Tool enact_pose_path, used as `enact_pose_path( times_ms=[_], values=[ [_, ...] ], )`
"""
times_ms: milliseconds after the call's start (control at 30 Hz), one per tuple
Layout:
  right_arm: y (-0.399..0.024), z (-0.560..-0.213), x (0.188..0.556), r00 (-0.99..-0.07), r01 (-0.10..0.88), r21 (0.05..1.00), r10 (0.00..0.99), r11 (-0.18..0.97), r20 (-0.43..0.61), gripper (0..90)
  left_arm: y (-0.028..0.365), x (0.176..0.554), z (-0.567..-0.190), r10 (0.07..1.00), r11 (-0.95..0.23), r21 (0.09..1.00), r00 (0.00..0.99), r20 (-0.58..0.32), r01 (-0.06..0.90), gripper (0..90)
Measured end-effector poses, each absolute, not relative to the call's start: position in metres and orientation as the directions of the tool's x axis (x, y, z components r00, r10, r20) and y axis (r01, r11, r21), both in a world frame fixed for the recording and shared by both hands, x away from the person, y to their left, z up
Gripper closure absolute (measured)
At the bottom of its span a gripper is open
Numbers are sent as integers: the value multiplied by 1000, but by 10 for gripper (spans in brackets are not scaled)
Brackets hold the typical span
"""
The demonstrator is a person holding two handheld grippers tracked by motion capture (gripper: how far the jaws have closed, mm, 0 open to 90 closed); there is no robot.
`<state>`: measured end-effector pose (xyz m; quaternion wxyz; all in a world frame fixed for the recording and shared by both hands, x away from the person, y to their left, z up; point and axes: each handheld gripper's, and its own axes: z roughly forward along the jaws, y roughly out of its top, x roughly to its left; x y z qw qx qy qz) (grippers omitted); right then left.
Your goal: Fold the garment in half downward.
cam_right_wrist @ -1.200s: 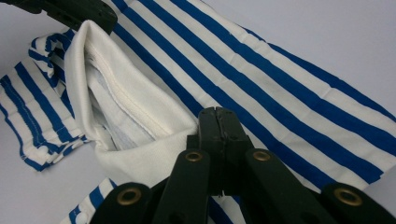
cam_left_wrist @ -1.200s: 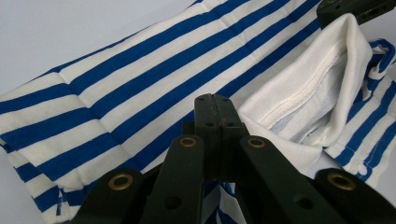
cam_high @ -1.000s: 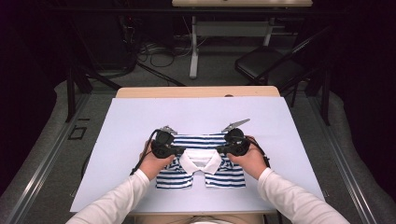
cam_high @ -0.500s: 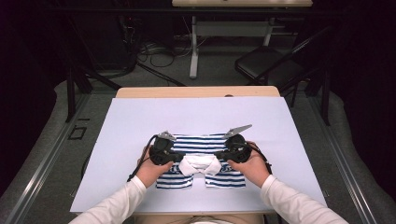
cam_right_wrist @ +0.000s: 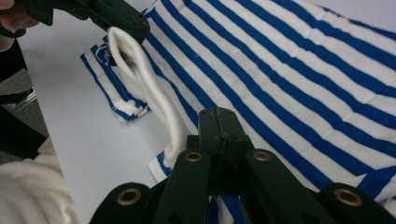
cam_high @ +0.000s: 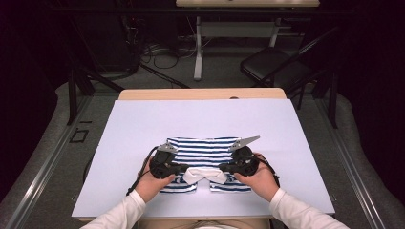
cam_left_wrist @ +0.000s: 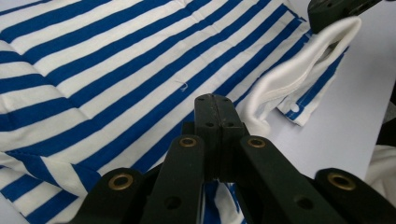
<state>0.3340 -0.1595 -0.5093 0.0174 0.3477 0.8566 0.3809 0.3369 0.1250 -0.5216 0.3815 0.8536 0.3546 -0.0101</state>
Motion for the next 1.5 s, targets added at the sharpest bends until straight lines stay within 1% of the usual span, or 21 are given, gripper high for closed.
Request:
enact_pose_path(
  times_ms=[367,700,933,1500],
  values=[
    [-161,-520,316,-762,588,660,593,468,259,900,118,320,-529,574,-495,637,773,-271,591,900],
    [-161,-530,303,-768,588,650,584,481,263,900,121,309,-542,578,-486,628,762,-291,608,900],
    [-160,-537,299,-767,594,638,584,490,266,900,123,306,-546,585,-470,629,753,-303,619,900],
    [-161,-534,299,-764,592,655,586,469,271,900,125,308,-541,592,-466,633,749,-296,618,900]
  ],
)
